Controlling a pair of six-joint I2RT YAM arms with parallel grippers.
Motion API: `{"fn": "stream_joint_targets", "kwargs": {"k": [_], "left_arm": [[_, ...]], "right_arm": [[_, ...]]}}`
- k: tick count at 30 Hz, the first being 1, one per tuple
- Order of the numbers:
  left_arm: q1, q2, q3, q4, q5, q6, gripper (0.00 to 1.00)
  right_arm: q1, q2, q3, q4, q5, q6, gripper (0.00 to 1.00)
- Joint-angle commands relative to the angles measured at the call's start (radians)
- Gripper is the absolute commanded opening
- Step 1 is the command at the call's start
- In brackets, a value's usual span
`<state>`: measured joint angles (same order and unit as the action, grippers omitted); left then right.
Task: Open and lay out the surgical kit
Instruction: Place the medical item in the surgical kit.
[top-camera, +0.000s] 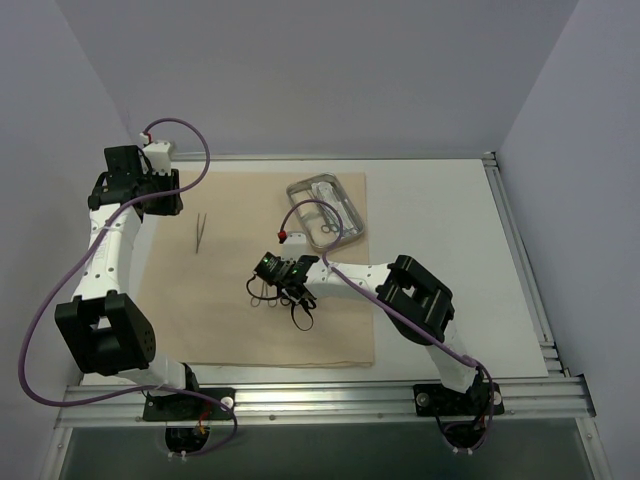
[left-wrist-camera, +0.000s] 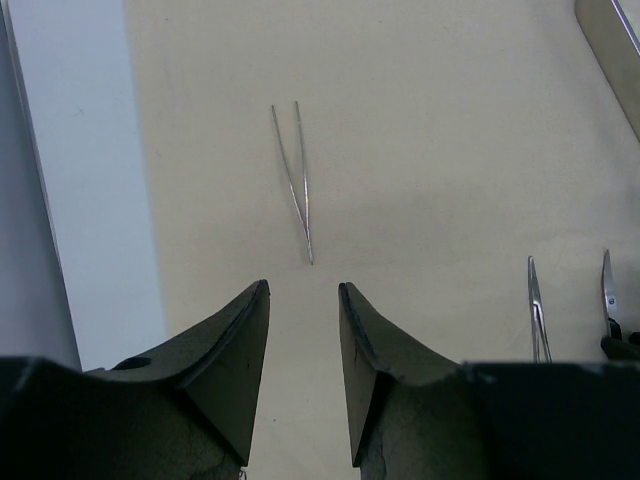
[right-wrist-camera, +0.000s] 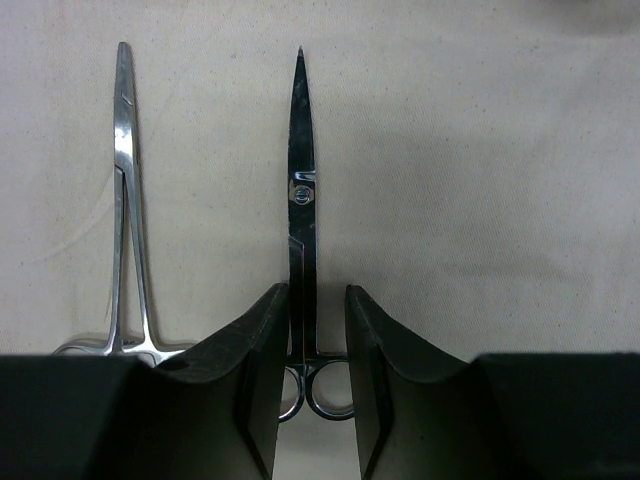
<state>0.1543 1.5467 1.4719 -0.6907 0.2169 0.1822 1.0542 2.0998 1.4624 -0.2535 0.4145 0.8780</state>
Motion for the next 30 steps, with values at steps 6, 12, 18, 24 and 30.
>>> {"fn": "stream_joint_targets", "kwargs": {"k": [6, 12, 18, 24, 30], "left_arm": [[0.008, -0.023, 0.019, 0.025, 0.019, 0.011, 0.43], [0.008, -0.023, 0.016, 0.026, 0.022, 0.013, 0.43], [0.008, -0.027, 0.013, 0.028, 0.027, 0.014, 0.43], [0.008, -0.033, 0.008, 0.030, 0.032, 0.016, 0.43], [0.008, -0.033, 0.008, 0.028, 0.033, 0.019, 0.43]], "right_arm": [[-0.020, -0.057, -0.031, -0.009, 0.030, 0.016, 0.23], [-0.026, -0.090, -0.077, 0.022, 0.001, 0.038, 0.28], [-0.031, -0.109, -0.093, 0.043, -0.025, 0.046, 0.31], [-0.028, -0.104, -0.083, 0.030, -0.026, 0.050, 0.29], [-0.031, -0.149, -0.042, 0.037, -0.010, -0.002, 0.29]]}}
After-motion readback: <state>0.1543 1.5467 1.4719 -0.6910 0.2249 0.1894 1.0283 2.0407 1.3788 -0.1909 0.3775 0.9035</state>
